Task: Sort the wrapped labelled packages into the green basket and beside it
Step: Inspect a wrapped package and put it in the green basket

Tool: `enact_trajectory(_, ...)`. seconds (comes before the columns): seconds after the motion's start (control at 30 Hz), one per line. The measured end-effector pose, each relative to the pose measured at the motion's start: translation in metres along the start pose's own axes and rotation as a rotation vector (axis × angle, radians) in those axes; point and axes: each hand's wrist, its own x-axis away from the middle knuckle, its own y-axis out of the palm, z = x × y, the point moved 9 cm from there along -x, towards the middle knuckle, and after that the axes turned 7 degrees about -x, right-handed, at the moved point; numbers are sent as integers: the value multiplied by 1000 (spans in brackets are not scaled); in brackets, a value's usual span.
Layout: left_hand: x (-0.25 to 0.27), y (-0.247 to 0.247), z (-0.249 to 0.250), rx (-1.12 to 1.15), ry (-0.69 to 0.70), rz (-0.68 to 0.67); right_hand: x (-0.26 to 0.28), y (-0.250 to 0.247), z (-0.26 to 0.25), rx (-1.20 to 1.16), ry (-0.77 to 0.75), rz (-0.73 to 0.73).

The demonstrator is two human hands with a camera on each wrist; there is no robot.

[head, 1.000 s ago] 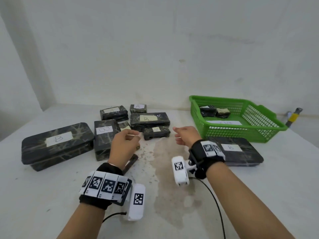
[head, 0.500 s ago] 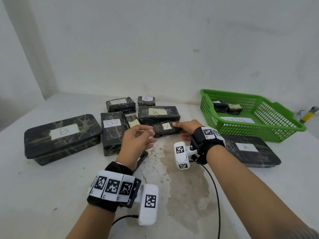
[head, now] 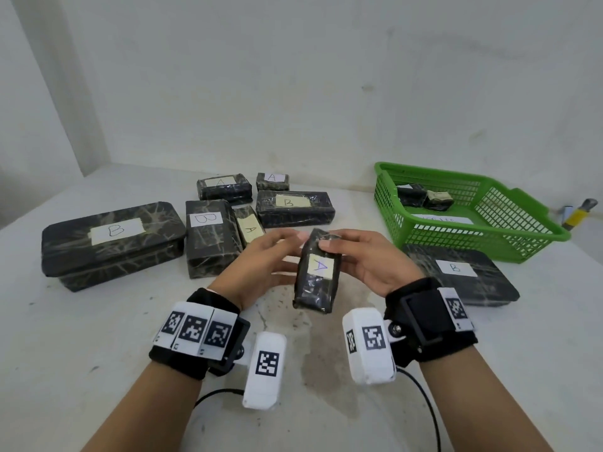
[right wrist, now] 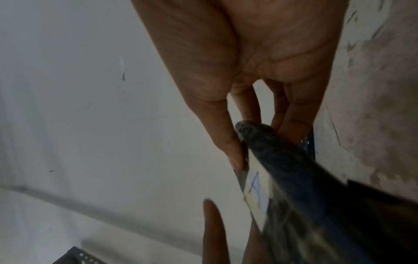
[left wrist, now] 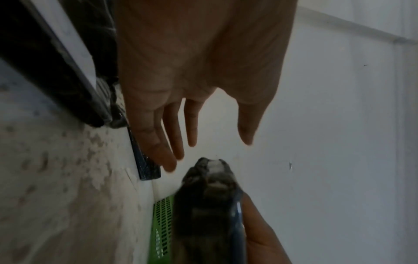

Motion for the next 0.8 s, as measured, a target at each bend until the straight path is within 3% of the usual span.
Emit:
enact_trajectory(0.07, 1, 6, 0, -12, 18, -55, 5, 4, 0, -21, -46, -6)
enact_trajectory(0.17, -1, -3, 0, -4, 44, -19, 6, 1, 2, -43, -70, 39)
enact_trajectory(0.33, -2, -13, 5, 149, 124, 87, 13, 5, 31, -58, 100, -76)
enact_trajectory(0.43, -4, -16, 1, 203, 113, 132, 10, 1, 29, -189, 22, -46)
enact_trajectory(0.57, -4, -5, -6, 186, 68, 72, 4, -9, 28, -292, -66, 59)
enact_trajectory(0.67, -1, -1, -4, 168, 64, 36, 2, -8, 31, -366, -71, 56)
enact_trajectory(0.8, 0, -11, 2, 162, 137, 92, 3, -5, 25, -432, -111, 27)
